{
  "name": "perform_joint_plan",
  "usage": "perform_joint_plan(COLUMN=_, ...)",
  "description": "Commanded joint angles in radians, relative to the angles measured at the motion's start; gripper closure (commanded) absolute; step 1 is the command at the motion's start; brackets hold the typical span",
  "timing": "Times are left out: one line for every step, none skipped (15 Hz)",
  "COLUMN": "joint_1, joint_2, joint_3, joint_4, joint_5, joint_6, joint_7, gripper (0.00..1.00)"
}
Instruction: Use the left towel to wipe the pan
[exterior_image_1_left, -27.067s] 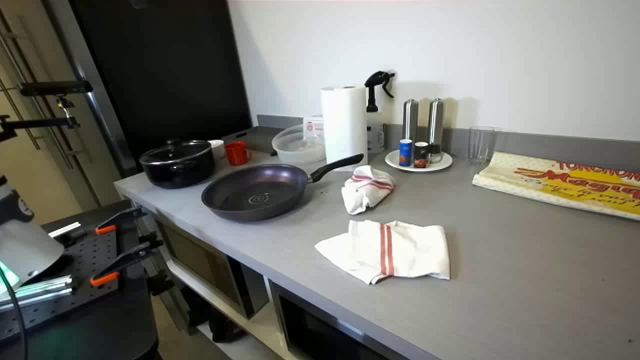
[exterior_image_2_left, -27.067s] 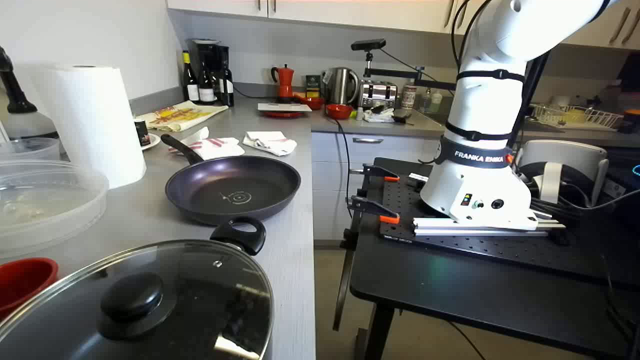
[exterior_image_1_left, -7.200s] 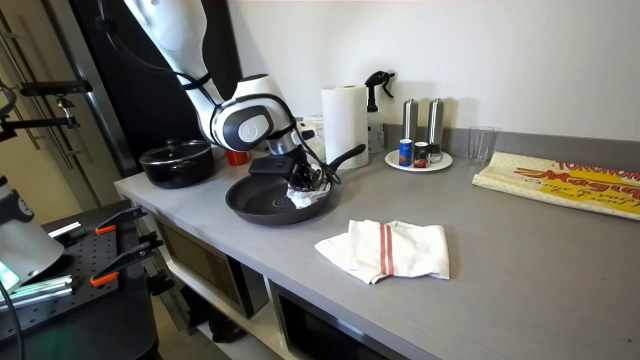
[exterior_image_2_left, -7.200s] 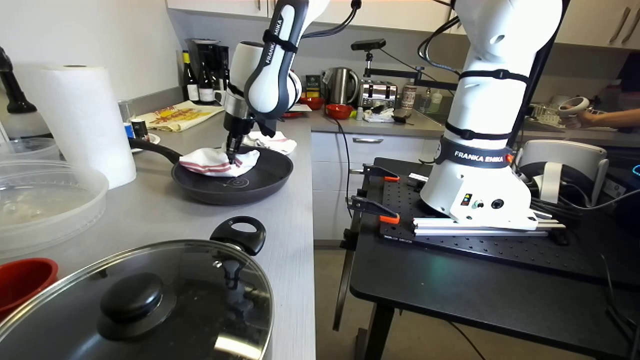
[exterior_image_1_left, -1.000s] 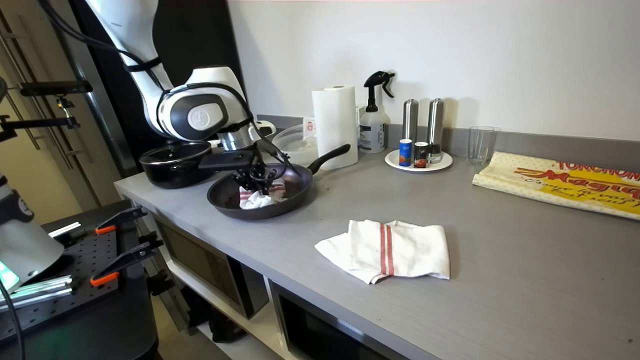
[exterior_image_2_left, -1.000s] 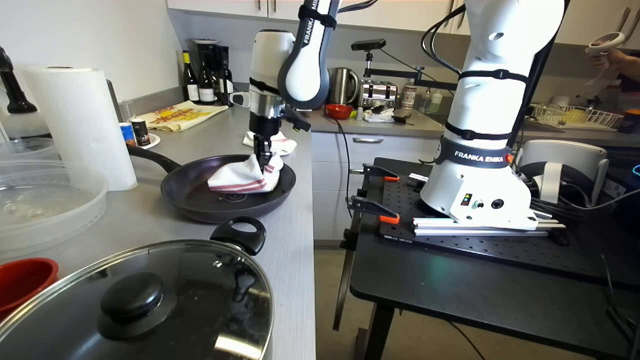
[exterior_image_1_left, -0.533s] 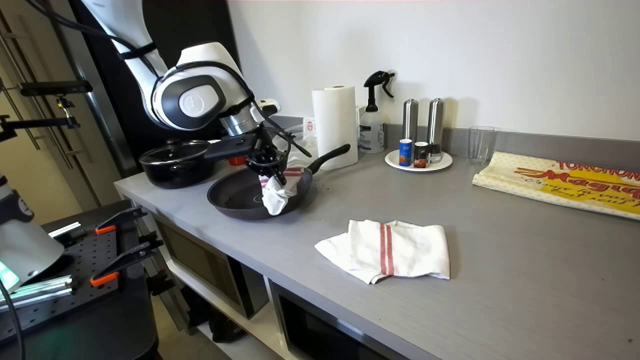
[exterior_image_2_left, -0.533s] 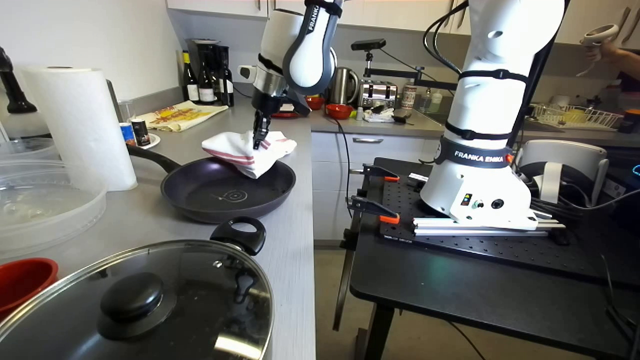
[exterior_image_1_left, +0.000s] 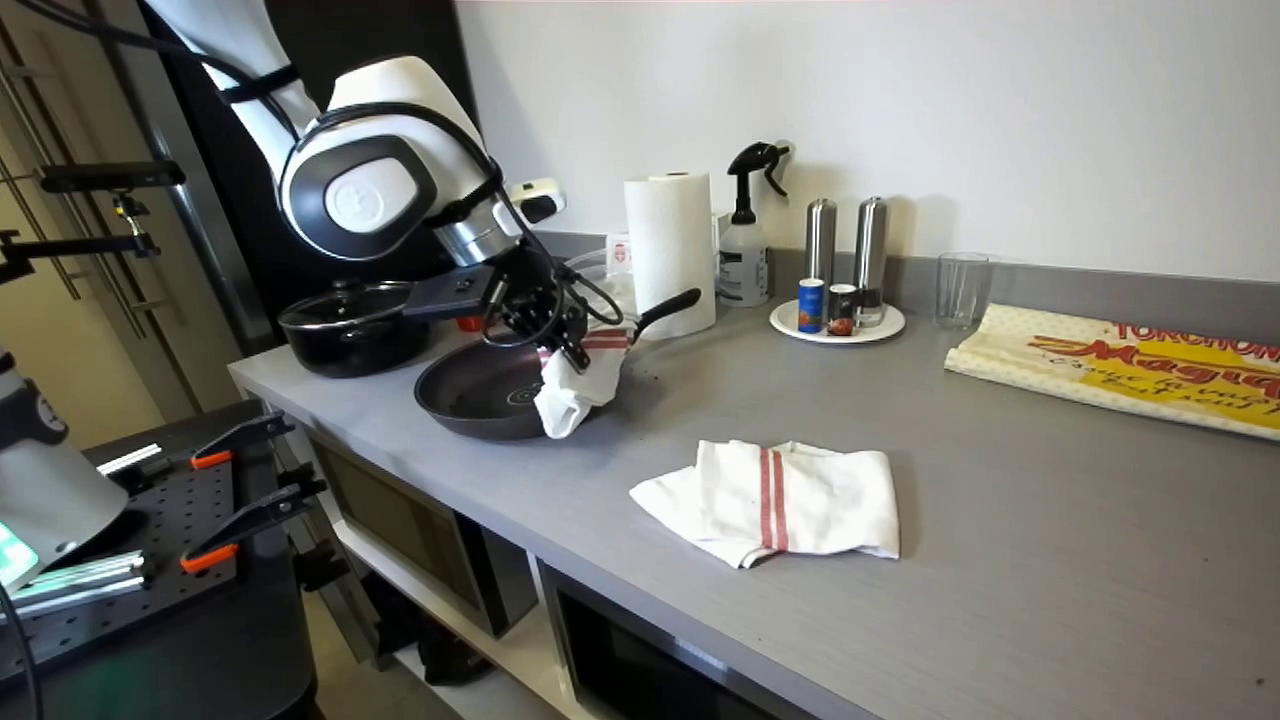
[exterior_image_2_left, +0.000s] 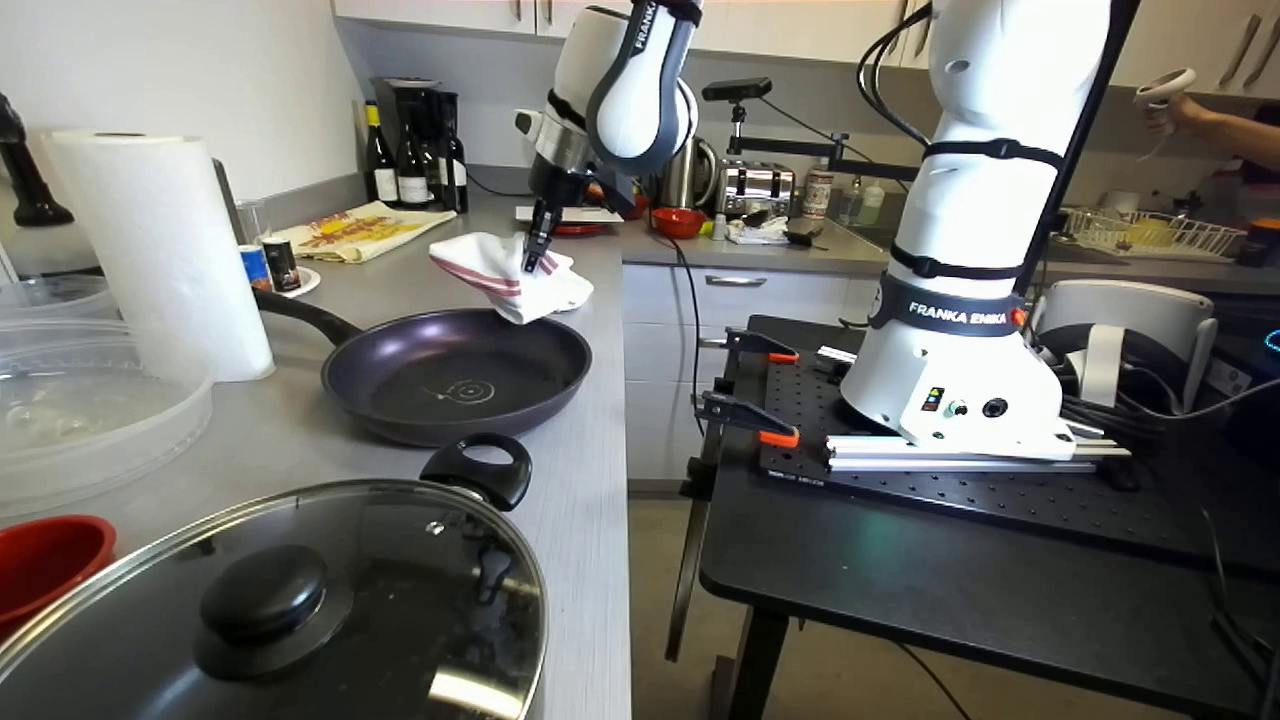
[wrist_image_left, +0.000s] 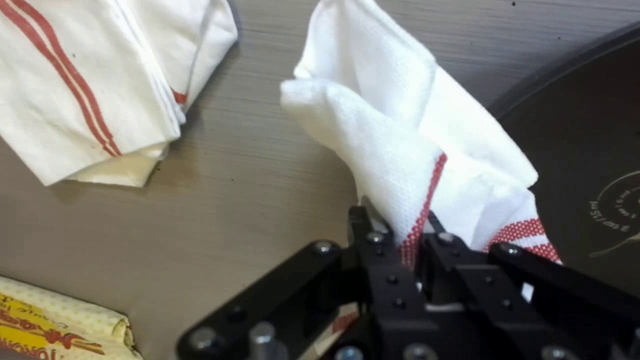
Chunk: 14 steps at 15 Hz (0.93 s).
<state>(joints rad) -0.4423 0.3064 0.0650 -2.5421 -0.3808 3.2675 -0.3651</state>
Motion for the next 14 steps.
perform_joint_plan(joint_1=-0.178, joint_2=0.015, joint_3=0.124, joint_4=0.010, joint_5=0.009, joint_6=-0.002, joint_7=0.019, gripper=0.97)
perform_joint_plan(joint_1=-0.232, joint_2=0.026, joint_3=0.158, joint_4=0.019, joint_5=0.008, joint_6=-0.007, joint_7=0.020, gripper=0.97)
perform_joint_plan(joint_1=-0.285, joint_2=0.039, joint_3=0.195, joint_4=0.028, joint_5=0.007, joint_6=-0.010, joint_7=0.019, gripper=0.97)
perform_joint_plan(joint_1=-0.332, joint_2=0.050, joint_3=0.225, joint_4=0.037, joint_5=0.006, joint_6=-0.015, joint_7=0.017, gripper=0.97)
perform_joint_plan(joint_1=-0.376, joint_2=0.067, joint_3=0.256, joint_4=0.049, joint_5=0.004, joint_6=-0.021, joint_7=0.013, gripper=0.97)
perform_joint_plan(joint_1=-0.414, joint_2=0.084, joint_3=0.283, joint_4=0.062, joint_5=0.002, joint_6=-0.028, joint_7=0.008, gripper=0.97)
perform_joint_plan(joint_1=-0.440, joint_2=0.096, joint_3=0.300, joint_4=0.072, joint_5=0.002, joint_6=-0.037, joint_7=0.006, gripper=0.97)
perform_joint_plan(joint_1=-0.467, joint_2=0.113, joint_3=0.322, joint_4=0.087, joint_5=0.001, joint_6=-0.051, joint_7=0.002, gripper=0.97)
perform_joint_plan(joint_1=-0.494, joint_2=0.129, joint_3=0.345, joint_4=0.101, joint_5=0.002, joint_6=-0.066, joint_7=-0.001, gripper=0.97)
perform_joint_plan(joint_1=-0.517, joint_2=0.147, joint_3=0.366, joint_4=0.119, joint_5=0.004, joint_6=-0.090, joint_7=-0.005, gripper=0.97)
perform_joint_plan(joint_1=-0.532, joint_2=0.166, joint_3=0.382, joint_4=0.138, joint_5=0.006, joint_6=-0.113, joint_7=-0.009, gripper=0.97)
perform_joint_plan(joint_1=-0.543, joint_2=0.178, joint_3=0.394, joint_4=0.152, joint_5=0.008, joint_6=-0.138, joint_7=-0.011, gripper=0.97)
perform_joint_plan(joint_1=-0.554, joint_2=0.192, joint_3=0.407, joint_4=0.168, joint_5=0.010, joint_6=-0.163, joint_7=-0.014, gripper=0.97)
perform_joint_plan(joint_1=-0.562, joint_2=0.203, joint_3=0.417, joint_4=0.180, joint_5=0.011, joint_6=-0.185, joint_7=-0.015, gripper=0.97)
